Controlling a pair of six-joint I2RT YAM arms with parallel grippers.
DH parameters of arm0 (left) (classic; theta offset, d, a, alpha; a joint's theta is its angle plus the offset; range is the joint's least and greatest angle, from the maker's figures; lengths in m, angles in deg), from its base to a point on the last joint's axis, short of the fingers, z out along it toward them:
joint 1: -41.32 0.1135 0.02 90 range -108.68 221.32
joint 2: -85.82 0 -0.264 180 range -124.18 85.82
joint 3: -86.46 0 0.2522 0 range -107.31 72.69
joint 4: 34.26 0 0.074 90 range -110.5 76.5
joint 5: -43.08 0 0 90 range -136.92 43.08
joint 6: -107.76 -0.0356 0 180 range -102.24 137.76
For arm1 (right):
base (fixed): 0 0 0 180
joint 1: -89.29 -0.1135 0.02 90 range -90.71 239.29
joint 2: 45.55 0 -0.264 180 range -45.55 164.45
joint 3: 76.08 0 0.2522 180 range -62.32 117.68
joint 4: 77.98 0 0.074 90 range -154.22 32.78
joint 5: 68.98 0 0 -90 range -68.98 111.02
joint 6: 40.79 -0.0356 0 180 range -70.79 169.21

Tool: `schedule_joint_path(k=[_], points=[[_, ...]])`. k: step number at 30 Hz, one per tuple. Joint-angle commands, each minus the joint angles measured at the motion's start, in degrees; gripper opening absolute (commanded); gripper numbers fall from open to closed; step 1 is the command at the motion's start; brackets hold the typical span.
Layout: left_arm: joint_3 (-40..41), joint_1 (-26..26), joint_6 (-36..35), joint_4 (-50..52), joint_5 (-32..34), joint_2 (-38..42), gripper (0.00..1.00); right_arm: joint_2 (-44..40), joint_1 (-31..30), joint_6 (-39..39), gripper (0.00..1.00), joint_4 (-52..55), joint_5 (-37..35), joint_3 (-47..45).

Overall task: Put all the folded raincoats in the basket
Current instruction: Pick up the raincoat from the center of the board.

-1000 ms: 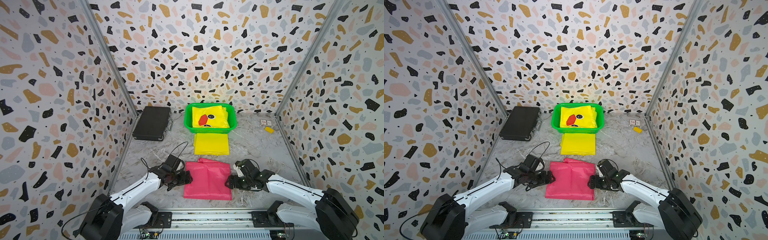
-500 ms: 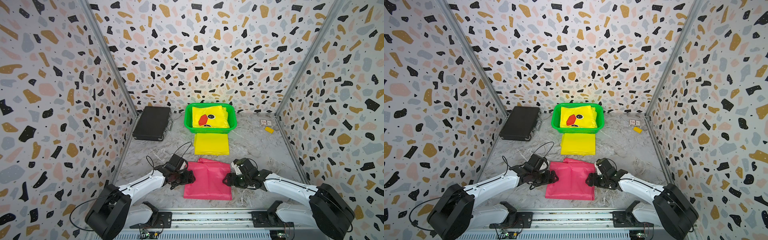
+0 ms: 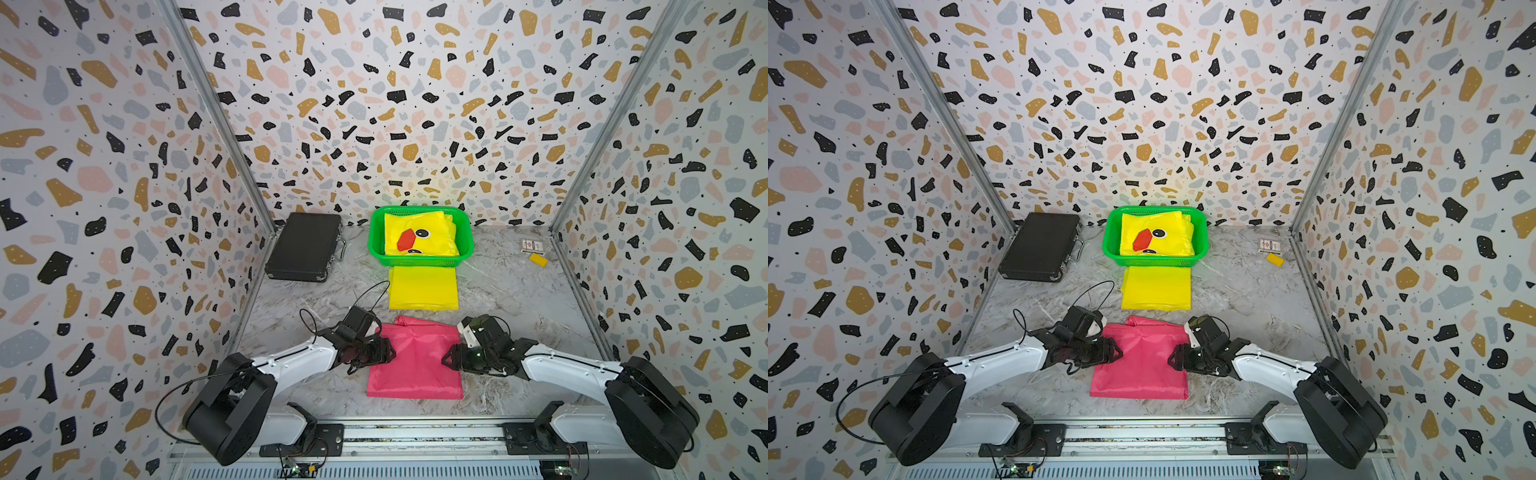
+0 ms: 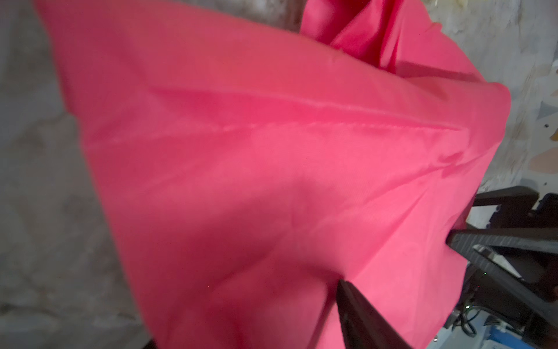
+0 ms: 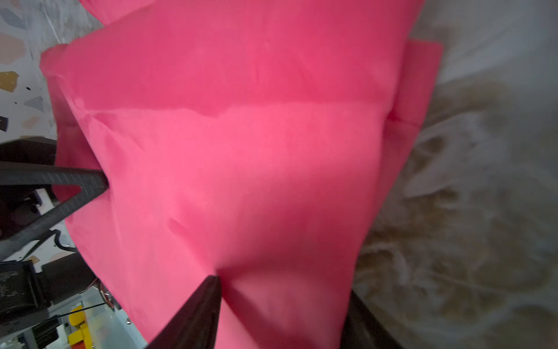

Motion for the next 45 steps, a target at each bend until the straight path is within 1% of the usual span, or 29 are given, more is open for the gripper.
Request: schedule_joint_path(k=[1, 2, 4, 6, 7, 8, 10, 14, 18, 21, 24, 28, 32, 35, 38, 42, 45], points=[[0.69, -0.54, -0.36, 2.98, 0.76, -1.8, 0.49, 2.02, -0.59, -0.51, 0.51, 4.09, -0.7, -1.44], [0.45, -0.67, -0.42, 3.01, 0.87, -1.63, 0.43, 1.88, -0.73, -0.35, 0.47, 4.08, -0.73, -1.3], [-0.05, -0.72, -0.51, 3.09, 0.89, -1.63, 0.27, 1.28, -0.86, -0.12, 0.36, 4.22, -1.18, -1.04], [-0.82, -0.87, -0.51, 3.46, 0.76, -1.63, 0.08, 0.59, -0.86, 0.15, 0.22, 4.97, -1.59, -0.55], [-1.15, -0.83, -0.51, 3.65, 0.69, -1.69, 0.02, 0.23, -0.86, 0.27, 0.17, 5.42, -1.68, -0.29], [-1.64, -0.84, -0.51, 4.1, 0.6, -1.55, 0.0, -0.27, -0.92, 0.52, 0.1, 5.94, -1.83, 0.16], [-2.57, -0.9, -0.44, 5.07, 0.69, -0.95, 0.0, -1.37, -0.95, 0.97, 0.0, 7.21, -2.1, 0.93], [-4.36, -0.9, 0.5, 7.13, 1.19, 2.51, 0.0, -3.84, -0.95, 2.51, 0.0, 11.47, -3.18, 3.66], [-7.71, -0.95, 1.54, 10.55, 3.25, 7.06, 0.0, -5.79, -0.86, 4.83, 0.0, 17.19, -4.14, 8.43], [-12.57, -0.91, 1.65, 12.95, 4.59, 8.01, 0.0, -5.92, -0.38, 7.3, 0.0, 21.65, -4.57, 13.72], [-19.64, -0.83, 0.4, 16.25, 5.47, 5.76, 0.0, -4.67, 2.45, 9.76, 0.0, 24.69, -2.26, 20.02], [-32.36, 0.81, -2.37, 20.19, 6.04, -1.14, 0.0, -0.07, 8.34, 14.92, 0.0, 28.63, 0.55, 31.64], [-46.38, 4.35, -4.64, 21.4, 3.26, -10.6, 0.0, 8.97, 14.81, 19.84, 0.0, 29.93, 5.48, 44.62], [-56.78, 7.19, -4.69, 21.72, 1.28, -18.41, 0.0, 16.96, 18.38, 22.79, 0.0, 29.9, 7.88, 53.73], [-67.35, 9.52, -4.55, 22.17, 0.14, -26.81, 0.0, 25.81, 22.16, 23.05, 0.0, 29.79, 12.59, 63.19], [-78.66, 12.19, -4.3, 20.71, -1.77, -38.85, 0.0, 37.97, 25.84, 24.31, 0.0, 28.71, 17.43, 74.75], [-88.6, 14.32, -3.83, 21.29, -5.93, -49.05, 0.0, 47.58, 28.73, 22.93, 0.0, 28.71, 22.56, 84.73]])
